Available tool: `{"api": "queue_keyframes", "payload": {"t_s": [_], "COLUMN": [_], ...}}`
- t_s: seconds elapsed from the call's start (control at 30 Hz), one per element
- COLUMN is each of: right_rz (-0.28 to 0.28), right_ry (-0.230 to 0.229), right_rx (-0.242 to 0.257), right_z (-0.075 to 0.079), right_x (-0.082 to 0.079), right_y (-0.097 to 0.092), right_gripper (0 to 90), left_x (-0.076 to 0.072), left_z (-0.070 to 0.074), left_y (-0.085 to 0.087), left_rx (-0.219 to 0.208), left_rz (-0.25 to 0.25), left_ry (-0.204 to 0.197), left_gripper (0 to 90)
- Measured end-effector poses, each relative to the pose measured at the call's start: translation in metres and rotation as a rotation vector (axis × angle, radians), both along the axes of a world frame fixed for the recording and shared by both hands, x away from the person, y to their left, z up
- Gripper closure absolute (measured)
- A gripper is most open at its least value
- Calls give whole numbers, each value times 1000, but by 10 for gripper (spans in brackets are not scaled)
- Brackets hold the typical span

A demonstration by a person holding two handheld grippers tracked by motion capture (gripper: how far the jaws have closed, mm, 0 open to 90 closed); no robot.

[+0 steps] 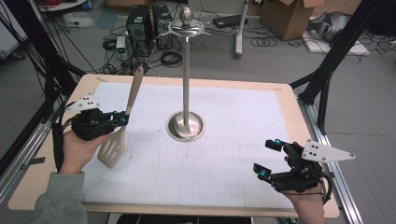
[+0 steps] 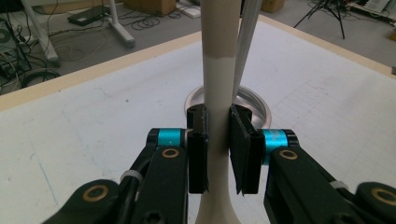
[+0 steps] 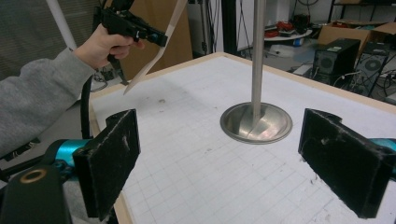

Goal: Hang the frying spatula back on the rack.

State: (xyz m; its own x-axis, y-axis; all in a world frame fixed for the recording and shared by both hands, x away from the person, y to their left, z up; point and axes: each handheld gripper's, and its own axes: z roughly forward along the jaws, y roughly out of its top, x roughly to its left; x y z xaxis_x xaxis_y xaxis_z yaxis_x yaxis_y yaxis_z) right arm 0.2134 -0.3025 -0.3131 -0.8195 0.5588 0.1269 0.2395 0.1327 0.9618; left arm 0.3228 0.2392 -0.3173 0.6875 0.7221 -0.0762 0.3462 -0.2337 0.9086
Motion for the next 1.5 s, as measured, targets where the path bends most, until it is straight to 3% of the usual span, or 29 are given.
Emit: {"api": "queue_keyframes", "payload": {"t_s": [0.2,0.57,1.2,1.5], "right_rz": [2,6,8,12], "right_ry": [1,-6,2,-4], "right_rx": [0,2,8,8], "right_z": [0,1,1,1], "right_x": [0,-1,-2,-2], "right_y": [1,0,-1,-1], "right_gripper": [116,116,116,116], "left_x": [1,7,17,17], "left_z": [10,25,53,68], "left_y": [-4,-11,-5,-10], "left_rx": [-20,-18,-93,-86], "left_rz": [-25,-70,-129,-146], "left_ry": [-16,-19,-25,-36], "left_gripper": [777,777,777,777]}}
